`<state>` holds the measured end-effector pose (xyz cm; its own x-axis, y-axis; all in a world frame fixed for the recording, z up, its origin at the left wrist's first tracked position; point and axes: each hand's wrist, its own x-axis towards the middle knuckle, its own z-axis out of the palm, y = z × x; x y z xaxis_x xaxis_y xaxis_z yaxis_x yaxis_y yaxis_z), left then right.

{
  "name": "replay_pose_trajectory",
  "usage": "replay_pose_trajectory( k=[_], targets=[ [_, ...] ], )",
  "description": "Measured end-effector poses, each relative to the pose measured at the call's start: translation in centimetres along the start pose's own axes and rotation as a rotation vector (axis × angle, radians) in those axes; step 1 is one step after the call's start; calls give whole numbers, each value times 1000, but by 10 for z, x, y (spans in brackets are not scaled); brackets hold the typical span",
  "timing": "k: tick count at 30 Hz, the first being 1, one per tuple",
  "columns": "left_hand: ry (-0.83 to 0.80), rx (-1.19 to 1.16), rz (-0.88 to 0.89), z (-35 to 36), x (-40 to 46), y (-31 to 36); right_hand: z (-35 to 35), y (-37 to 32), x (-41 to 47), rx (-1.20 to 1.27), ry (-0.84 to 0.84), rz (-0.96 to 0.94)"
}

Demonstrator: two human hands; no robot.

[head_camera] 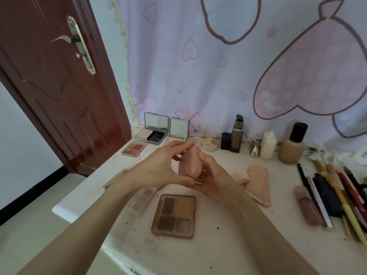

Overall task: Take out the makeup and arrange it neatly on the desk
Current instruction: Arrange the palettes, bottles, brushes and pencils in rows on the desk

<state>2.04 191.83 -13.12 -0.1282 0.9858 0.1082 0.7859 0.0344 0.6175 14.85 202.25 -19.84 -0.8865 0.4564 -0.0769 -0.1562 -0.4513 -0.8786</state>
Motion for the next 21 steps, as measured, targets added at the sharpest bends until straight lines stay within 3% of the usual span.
replay_pose_trajectory(
  k=[12, 17, 21],
  targets=[
    [-79, 75, -33, -16, 6, 12, 0, 4, 5, 249, 12, 45],
    [-157, -77, -10, -29, 9, 15, 4, 0, 1, 307, 8, 79],
    [-206, -192, 11, -33, 13, 10, 7, -1, -1, 507, 14, 157]
  ],
)
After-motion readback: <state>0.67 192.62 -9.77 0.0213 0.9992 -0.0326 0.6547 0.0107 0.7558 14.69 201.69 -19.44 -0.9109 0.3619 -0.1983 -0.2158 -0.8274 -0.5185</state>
